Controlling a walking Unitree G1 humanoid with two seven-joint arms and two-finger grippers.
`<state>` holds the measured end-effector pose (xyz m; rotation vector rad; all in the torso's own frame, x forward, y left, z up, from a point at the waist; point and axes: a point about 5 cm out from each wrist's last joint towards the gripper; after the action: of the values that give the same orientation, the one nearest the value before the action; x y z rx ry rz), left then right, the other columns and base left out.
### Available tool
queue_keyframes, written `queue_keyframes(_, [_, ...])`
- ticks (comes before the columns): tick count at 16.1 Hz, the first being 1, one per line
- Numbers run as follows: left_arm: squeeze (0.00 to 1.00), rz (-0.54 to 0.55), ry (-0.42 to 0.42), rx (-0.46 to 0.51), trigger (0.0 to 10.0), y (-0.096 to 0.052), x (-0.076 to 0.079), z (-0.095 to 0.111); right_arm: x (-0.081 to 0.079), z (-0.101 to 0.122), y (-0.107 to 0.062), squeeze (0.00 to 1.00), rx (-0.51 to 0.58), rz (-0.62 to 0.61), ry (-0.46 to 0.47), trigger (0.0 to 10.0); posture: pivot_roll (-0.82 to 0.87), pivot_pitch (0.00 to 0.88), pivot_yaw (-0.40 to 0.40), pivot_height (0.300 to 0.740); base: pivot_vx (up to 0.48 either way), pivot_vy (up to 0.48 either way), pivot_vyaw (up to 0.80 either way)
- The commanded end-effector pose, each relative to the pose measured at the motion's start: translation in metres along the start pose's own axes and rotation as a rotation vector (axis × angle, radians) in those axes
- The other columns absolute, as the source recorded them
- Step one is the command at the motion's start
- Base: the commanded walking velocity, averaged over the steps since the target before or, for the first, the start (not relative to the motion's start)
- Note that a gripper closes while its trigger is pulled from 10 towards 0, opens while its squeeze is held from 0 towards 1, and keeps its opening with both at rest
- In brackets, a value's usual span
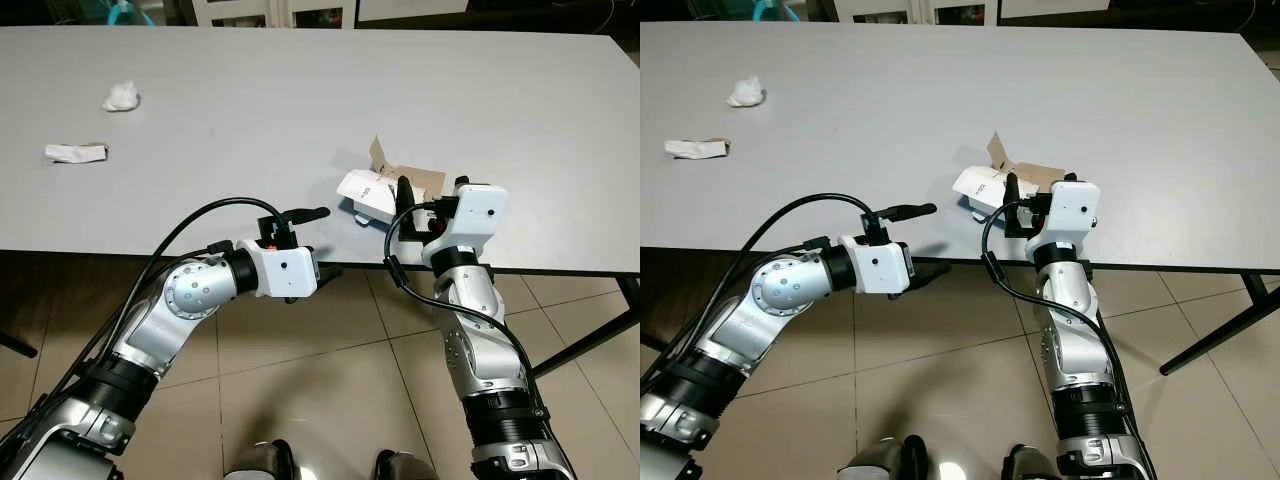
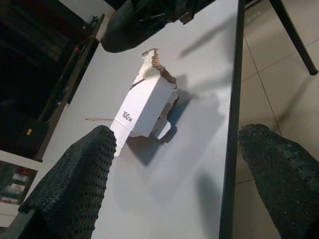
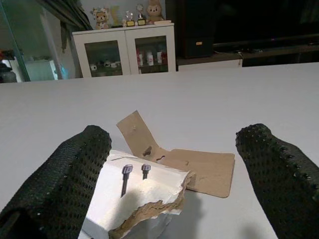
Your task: Picking trash to rubbish bin
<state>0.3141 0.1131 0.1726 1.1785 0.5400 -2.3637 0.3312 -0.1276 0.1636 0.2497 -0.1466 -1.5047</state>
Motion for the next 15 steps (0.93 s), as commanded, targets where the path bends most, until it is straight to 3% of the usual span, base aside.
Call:
queue_keyframes(1, [0.0, -0.032, 0.02, 0.013, 10.0, 0.006, 0.002, 0.002, 0.0, -0.002, 0.0, 0.0, -0.001, -0.005, -0.003, 10.0, -0.01, 0.14, 0.053, 0.74, 0.0, 0.0, 0.0])
queue_keyframes(6, [0.0, 0.066, 0.033, 0.014, 10.0, 0.037, -0.002, 0.007, -0.001, -0.001, -0.001, 0.0, 0.002, -0.014, 0.001, 10.0, -0.02, 0.144, 0.062, 0.74, 0.0, 0.0, 0.0])
queue_keyframes(8, [0.0, 0.052, 0.021, 0.037, 10.0, 0.058, 0.005, 0.015, 0.0, -0.001, -0.002, 0.0, 0.005, -0.024, 0.002, 10.0, -0.04, 0.153, 0.071, 0.74, 0.0, 0.0, 0.0])
queue_keyframes(15, [0.0, 0.003, 0.084, 0.007, 10.0, 0.085, 0.016, 0.015, 0.003, 0.002, -0.004, 0.0, 0.016, -0.055, 0.009, 10.0, -0.06, 0.181, 0.09, 0.74, 0.0, 0.0, 0.0])
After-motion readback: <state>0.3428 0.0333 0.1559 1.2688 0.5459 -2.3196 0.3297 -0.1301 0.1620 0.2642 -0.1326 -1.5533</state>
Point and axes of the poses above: a point about 5 cm out from each wrist's last joint towards the gripper, its own y axis pointing out of the wrist towards the gripper, its own z axis along the axis of the wrist's last joint, x = y × z, and after that the axes turned 1 degree about -y, right-handed
